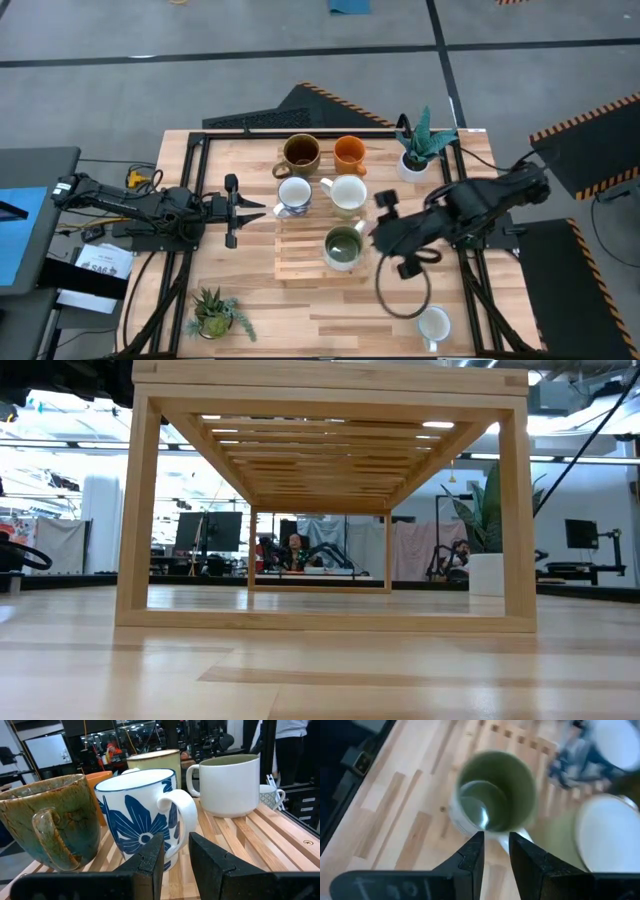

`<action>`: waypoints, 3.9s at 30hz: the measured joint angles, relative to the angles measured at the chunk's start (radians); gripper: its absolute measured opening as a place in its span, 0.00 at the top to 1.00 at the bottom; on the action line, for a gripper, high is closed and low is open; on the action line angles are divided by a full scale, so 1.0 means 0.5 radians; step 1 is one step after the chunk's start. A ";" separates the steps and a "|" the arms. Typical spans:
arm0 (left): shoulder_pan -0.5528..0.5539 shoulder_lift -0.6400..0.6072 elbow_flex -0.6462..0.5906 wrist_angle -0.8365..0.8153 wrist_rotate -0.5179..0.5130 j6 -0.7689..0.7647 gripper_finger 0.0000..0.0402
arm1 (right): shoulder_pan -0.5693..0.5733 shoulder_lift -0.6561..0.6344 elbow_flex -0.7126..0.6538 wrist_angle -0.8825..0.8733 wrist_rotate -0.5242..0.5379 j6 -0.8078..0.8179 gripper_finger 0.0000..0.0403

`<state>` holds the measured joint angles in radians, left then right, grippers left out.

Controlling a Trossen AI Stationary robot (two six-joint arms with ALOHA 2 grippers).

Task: Place coffee mugs
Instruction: Put the white green patterned mug on the shelf

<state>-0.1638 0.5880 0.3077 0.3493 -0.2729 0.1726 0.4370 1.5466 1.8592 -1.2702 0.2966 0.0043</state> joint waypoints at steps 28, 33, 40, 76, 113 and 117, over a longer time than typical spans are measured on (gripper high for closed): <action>0.000 0.000 0.000 0.017 0.001 0.022 0.81 | -0.075 -1.677 -2.715 2.435 0.357 -0.219 0.71; -0.001 0.000 0.000 0.017 0.001 0.031 0.81 | -0.131 -1.710 -2.855 2.675 0.356 -0.250 0.71; 0.000 0.000 0.000 0.016 0.001 0.031 0.81 | -0.176 -1.710 -2.857 2.679 0.356 -0.204 0.71; 0.000 0.001 0.000 0.015 0.002 0.012 0.81 | -0.176 -1.649 -2.856 2.683 0.347 0.112 0.71; 0.000 0.001 0.001 0.000 -0.005 -0.001 0.81 | 0.899 -0.675 -1.581 0.553 -0.265 2.572 0.44; -0.001 0.001 0.001 0.000 -0.005 -0.001 0.81 | 0.907 -0.527 -1.581 0.526 -0.342 2.577 0.44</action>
<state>-0.1642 0.5884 0.3080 0.3492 -0.2756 0.1722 0.8904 1.2831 1.0687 -1.0070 0.1258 1.2928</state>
